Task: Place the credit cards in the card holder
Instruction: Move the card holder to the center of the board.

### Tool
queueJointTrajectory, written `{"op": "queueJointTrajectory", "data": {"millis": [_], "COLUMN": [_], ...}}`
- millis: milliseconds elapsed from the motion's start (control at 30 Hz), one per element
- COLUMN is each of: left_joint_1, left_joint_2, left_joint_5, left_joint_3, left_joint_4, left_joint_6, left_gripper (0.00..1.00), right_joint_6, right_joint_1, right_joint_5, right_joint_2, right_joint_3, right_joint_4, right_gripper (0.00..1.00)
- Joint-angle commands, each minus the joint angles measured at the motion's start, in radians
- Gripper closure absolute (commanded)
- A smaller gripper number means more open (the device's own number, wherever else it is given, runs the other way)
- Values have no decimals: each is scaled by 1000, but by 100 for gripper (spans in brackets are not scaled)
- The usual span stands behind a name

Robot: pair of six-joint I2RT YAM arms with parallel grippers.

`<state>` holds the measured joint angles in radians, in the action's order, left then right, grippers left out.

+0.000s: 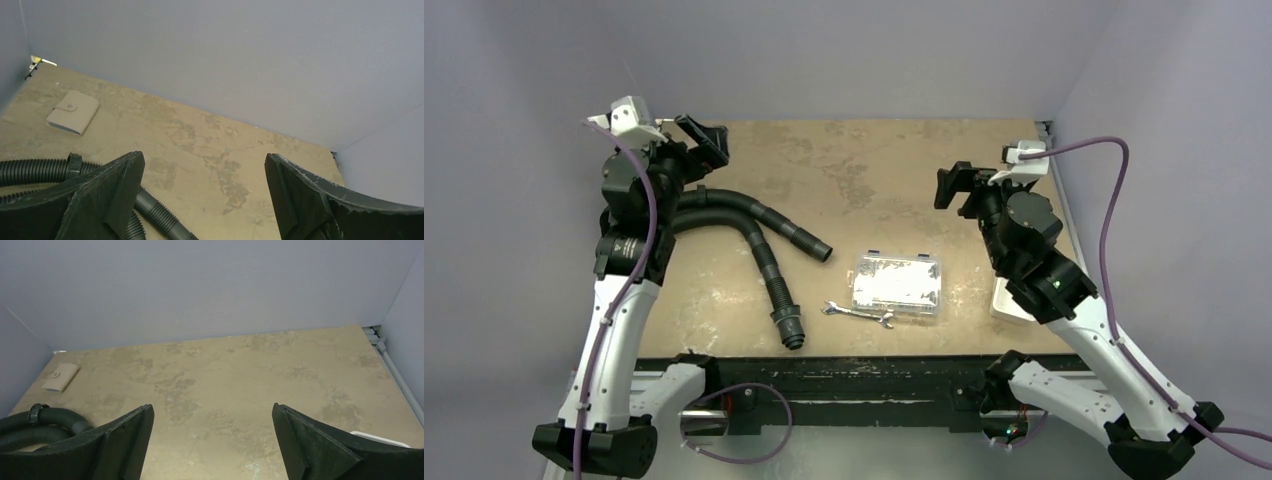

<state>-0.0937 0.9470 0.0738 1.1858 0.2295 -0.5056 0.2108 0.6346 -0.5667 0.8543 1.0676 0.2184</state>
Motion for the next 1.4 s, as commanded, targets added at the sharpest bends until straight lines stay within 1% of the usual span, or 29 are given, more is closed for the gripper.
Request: {"op": "queueJointTrajectory", "data": {"millis": [0, 67, 167, 233, 333, 433, 533, 567, 633, 667, 733, 833, 933, 1000, 1100, 1167, 1233, 1300, 1367], "left_joint_1": [13, 20, 63, 121, 231, 300, 317, 311, 308, 311, 311, 311, 311, 311, 311, 311, 314, 320, 322], "left_joint_2": [77, 141, 233, 306, 425, 580, 744, 804, 927, 994, 1150, 1295, 1374, 1417, 1474, 1493, 1515, 1563, 1606], "left_joint_5": [-46, -87, -124, -167, -257, -248, -159, -124, -30, -7, 16, 21, 76, 110, 154, 161, 121, 41, 6], "left_joint_3": [3, 8, 4, 1, -31, 0, 116, 177, 292, 351, 493, 657, 792, 852, 919, 921, 924, 974, 1029], "left_joint_4": [15, 12, 9, -2, -77, -107, -88, -86, -53, -31, 3, 20, 46, 64, 116, 121, 112, 131, 170], "left_joint_6": [-64, -98, -153, -194, -265, -317, -299, -244, -203, -182, -115, -31, 25, 55, 58, 55, 63, 71, 78], "left_gripper": [0, 0, 0, 0, 0, 0, 0, 0, 0, 0, 0, 0, 0, 0, 0, 0, 0, 2, 6], "right_joint_6": [37, 56, 58, 46, 30, 29, 37, 41, 45, 49, 52, 54, 44, 44, 44, 44, 44, 44, 39], "right_joint_1": [-3, -3, -3, -4, -3, -3, -3, -3, -3, -3, -3, -3, -3, -3, -3, -4, -3, -4, -3], "right_joint_5": [-32, -35, 50, 95, 171, 228, 303, 327, 371, 391, 432, 448, 444, 455, 448, 447, 446, 440, 450], "right_joint_2": [55, 66, 71, 76, 74, 86, 103, 107, 116, 121, 128, 128, 109, 95, 83, 84, 87, 90, 89], "right_joint_3": [55, 52, 28, 12, -19, -32, -39, -43, -47, -44, -35, -16, -9, -18, -29, -27, -19, -12, -11], "right_joint_4": [4, 11, -11, -23, -47, -50, -49, -55, -61, -58, -50, -13, 12, 11, 7, 9, 13, 19, 13], "right_gripper": [1, 1, 1, 1, 1, 1, 1, 1, 1, 1, 1, 1, 1, 1, 1, 1, 1, 1, 1]}}
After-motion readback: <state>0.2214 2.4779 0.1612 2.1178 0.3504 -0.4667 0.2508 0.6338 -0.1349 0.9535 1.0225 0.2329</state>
